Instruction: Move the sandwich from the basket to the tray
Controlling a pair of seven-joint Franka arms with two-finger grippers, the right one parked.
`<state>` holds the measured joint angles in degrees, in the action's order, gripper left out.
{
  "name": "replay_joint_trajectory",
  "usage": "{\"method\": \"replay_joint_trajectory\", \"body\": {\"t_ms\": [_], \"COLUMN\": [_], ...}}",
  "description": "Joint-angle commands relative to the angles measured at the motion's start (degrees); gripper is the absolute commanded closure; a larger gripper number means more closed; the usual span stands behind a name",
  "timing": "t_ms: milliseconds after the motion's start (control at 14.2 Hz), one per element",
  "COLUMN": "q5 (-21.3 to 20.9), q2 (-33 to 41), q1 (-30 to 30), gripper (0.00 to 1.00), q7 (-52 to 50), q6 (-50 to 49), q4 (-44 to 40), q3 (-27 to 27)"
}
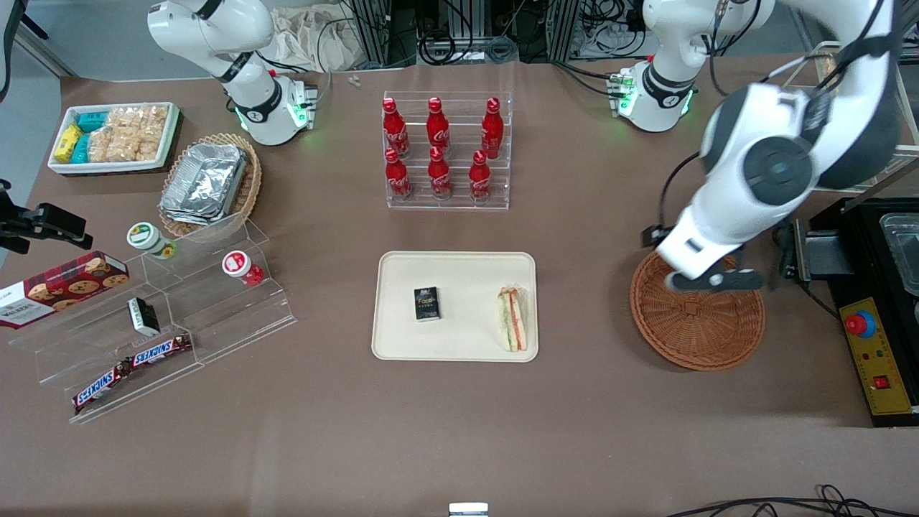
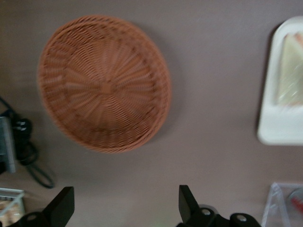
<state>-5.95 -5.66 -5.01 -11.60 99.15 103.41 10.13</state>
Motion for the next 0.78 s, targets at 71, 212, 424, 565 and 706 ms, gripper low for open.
{"method": "replay_joint_trajectory", "body": {"t_ms": [71, 212, 424, 565, 706], "q5": [1.2, 1.2, 1.3, 1.0, 0.9], "q2": [5.8, 4.4, 1.0, 0.0, -3.4], "q1": [-2.5, -2.5, -2.3, -2.4, -2.5], "gripper": [0.02, 0.01, 0.01, 0.01, 0.01], "q7": [17.4, 19.5, 19.5, 19.4, 19.2], "q6": [-3.4, -6.0, -7.8, -7.4, -8.0], "q4": [4.5, 0.8, -3.8, -4.5, -9.2], "q3": [-7.1, -8.8, -8.8, -8.8, -8.6]}}
